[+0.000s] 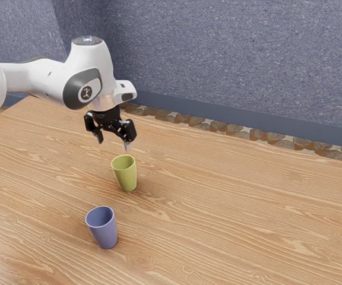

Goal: Place the left cup onto the right cup

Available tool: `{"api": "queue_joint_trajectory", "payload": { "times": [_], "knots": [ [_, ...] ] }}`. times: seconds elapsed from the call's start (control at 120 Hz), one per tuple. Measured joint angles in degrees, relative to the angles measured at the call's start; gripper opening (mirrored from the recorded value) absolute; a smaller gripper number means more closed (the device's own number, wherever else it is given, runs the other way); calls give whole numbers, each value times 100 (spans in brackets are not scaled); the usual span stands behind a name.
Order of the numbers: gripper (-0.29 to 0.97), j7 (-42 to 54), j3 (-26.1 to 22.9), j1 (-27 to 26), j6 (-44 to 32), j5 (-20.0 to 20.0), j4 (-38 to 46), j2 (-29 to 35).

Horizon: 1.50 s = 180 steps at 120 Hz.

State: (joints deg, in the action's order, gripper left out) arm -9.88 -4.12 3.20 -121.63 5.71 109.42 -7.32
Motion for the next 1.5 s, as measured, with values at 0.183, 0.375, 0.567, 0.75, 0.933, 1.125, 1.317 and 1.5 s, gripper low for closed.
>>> {"api": "queue_joint_trajectory", "payload": {
  "times": [0.183,0.375,0.567,0.75,0.933,1.125,1.317,1.5],
  "knots": [
    [68,-205,-16,5,-58,0,3,-27],
    [68,-400,-10,18,-168,0,3,-86],
    [68,-618,-16,15,-218,0,3,-90],
    [68,-831,-80,13,-252,2,32,-99],
    [68,-1004,-89,23,-319,0,72,-159],
    [68,-1135,-89,24,-365,6,73,-198],
    [68,-1222,-89,80,-440,9,71,-295],
    [68,-1254,-49,131,-492,8,4,-428]
  ]
}}
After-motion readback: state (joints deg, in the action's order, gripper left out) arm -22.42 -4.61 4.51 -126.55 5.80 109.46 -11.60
